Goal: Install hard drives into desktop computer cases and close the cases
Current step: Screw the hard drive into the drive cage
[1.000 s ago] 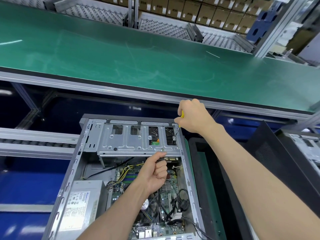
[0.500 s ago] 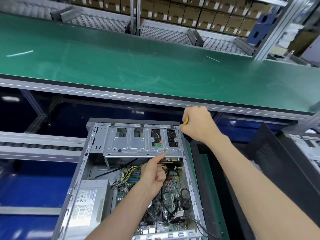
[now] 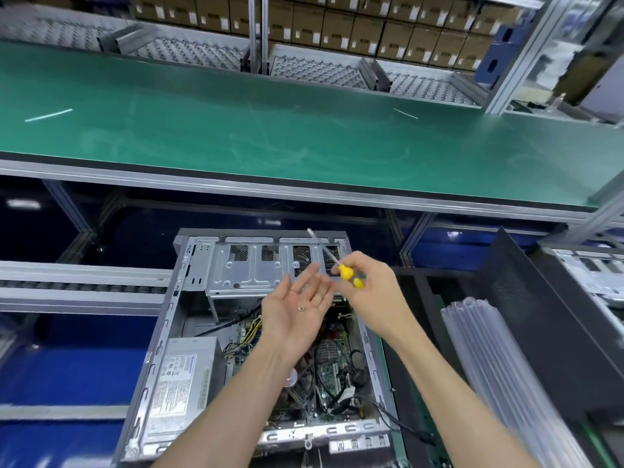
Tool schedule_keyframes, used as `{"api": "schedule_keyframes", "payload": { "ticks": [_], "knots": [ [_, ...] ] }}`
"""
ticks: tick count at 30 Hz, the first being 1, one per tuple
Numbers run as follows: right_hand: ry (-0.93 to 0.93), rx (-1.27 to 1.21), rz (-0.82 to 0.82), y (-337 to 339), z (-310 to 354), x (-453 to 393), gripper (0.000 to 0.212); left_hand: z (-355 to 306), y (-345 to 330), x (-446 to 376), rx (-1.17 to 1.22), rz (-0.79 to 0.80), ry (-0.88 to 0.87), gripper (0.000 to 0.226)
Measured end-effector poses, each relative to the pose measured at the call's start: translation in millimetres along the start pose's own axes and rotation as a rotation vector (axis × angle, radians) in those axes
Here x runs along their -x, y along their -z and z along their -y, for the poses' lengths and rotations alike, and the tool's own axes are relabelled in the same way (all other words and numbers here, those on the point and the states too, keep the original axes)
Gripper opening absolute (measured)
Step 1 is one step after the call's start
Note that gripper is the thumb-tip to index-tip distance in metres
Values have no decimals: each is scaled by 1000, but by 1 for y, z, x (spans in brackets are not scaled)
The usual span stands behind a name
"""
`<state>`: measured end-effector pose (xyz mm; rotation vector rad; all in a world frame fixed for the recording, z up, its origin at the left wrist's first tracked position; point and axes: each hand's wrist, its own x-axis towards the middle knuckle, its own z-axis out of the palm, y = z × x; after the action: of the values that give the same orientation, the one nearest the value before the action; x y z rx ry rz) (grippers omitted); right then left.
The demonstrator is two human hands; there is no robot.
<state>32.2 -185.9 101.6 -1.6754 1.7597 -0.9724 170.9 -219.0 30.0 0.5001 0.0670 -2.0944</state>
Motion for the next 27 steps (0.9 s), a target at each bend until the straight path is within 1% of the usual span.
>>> {"api": "schedule_keyframes", "payload": {
  "ticks": [2,3,6,7,8,11,14,16,19,22,25,27],
  "knots": [
    [87,70,-25,-5,2,7,8,2,-3,-1,-20,66,15,62],
    [113,99,-14,-9,2,9,10,2,-4,-1,-13,95,27,64],
    [121,219,29,-20,1,13,28,8,-10,-1,-12,164,51,70],
    [113,265,40,-21,-1,14,29,9,-11,-1,-20,168,52,72],
    [106,300,49,-22,-2,14,27,10,-12,0,-26,164,51,71],
    [125,368,82,-21,-4,13,7,7,-18,0,-44,112,36,65],
    [164,432,99,-22,-4,12,10,6,-22,0,-83,69,36,61],
    [150,437,97,-23,-1,11,11,8,-24,0,-102,42,35,56],
    [78,305,50,-21,2,7,9,7,-22,1,-177,29,-6,42],
    [-19,-8,13,-14,5,1,14,7,-18,5,-320,35,-78,28],
    [-93,-277,25,-10,10,-2,23,11,-16,5,-402,76,-146,32],
    [-119,-371,38,-10,12,-3,24,11,-16,6,-396,92,-169,28]
  ]
}}
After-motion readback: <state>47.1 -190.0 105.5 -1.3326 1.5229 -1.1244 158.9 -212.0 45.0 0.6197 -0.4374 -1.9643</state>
